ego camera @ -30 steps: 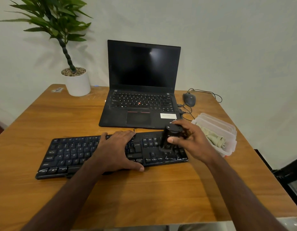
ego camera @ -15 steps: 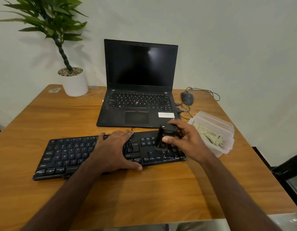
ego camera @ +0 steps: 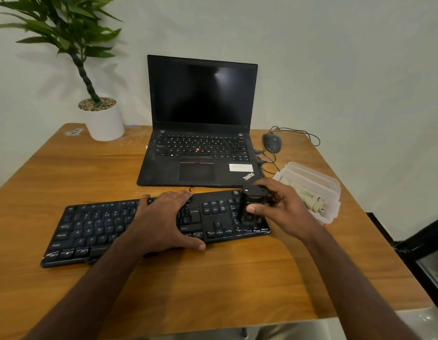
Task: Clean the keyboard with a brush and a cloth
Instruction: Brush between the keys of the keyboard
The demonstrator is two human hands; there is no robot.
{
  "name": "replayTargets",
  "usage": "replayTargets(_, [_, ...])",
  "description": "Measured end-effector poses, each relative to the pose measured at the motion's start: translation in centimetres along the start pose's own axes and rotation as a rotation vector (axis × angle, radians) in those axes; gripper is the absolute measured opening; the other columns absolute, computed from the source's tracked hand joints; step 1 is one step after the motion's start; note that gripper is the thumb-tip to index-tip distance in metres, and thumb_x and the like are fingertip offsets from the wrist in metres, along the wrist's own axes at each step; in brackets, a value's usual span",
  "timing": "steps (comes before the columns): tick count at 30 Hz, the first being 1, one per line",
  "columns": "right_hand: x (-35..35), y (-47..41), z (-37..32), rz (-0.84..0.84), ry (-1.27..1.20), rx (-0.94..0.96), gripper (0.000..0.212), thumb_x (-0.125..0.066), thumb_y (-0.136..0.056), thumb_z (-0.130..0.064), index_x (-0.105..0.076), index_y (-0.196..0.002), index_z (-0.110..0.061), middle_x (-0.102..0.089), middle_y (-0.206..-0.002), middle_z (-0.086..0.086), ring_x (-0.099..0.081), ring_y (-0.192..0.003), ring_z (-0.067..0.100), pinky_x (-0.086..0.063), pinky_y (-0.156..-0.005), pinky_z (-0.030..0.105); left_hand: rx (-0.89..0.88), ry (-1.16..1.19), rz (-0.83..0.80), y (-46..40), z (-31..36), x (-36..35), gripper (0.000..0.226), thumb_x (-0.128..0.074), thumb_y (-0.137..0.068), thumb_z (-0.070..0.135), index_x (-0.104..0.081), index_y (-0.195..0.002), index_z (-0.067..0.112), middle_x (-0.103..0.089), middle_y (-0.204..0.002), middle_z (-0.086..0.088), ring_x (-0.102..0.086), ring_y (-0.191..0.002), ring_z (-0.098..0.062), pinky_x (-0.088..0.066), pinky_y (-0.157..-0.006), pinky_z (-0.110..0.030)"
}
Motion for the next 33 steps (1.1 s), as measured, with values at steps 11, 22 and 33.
replayTargets(11, [3.1,0.7,-0.7,0.107,0.036,0.020,0.036,-0.078,-0.078,-0.014,-0.067,-0.113,-0.009,-0.069,-0.102,-0.002,-0.066,-0.099,0.017,-0.055,-0.084,0.026,-0.001,0.005,-0.004,0.0,0.1,0.1,0.139,-0.045,-0.040,0.105,-0.013,-0.157,0.035,-0.019,-0.164,0.014,-0.017,-0.149,-0.008,-0.003,-0.121,-0.058])
replayTargets(22, [-2.3,-0.7,-0.1,0.088,-0.077,-0.034,0.043,-0.083,-0.076,-0.019,-0.066,-0.116,-0.014,-0.072,-0.103,-0.003,-0.070,-0.098,0.017,-0.060,-0.082,0.032,0.008,-0.001,-0.013,0.1,0.2,0.2,0.137,-0.048,-0.043,0.103,-0.012,-0.157,0.035,-0.018,-0.164,0.014,-0.016,-0.149,-0.008,-0.002,-0.121,-0.059])
replayTargets(33, [-2.8,-0.2,-0.7,0.091,-0.042,-0.070,0.039,-0.079,-0.081,-0.010,-0.065,-0.117,-0.013,-0.071,-0.101,-0.015,-0.069,-0.098,0.009,-0.058,-0.080,0.025,0.004,-0.016,0.007,-0.2,0.3,0.0,0.138,-0.046,-0.043,0.104,-0.013,-0.157,0.033,-0.019,-0.164,0.013,-0.017,-0.149,-0.009,-0.004,-0.120,-0.060])
Point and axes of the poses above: each hand's wrist, its own y-axis away from the middle knuckle, its own x-axis out of the back of the hand, z = x × y, the point moved 6 cm from there along -y, towards the middle knuckle
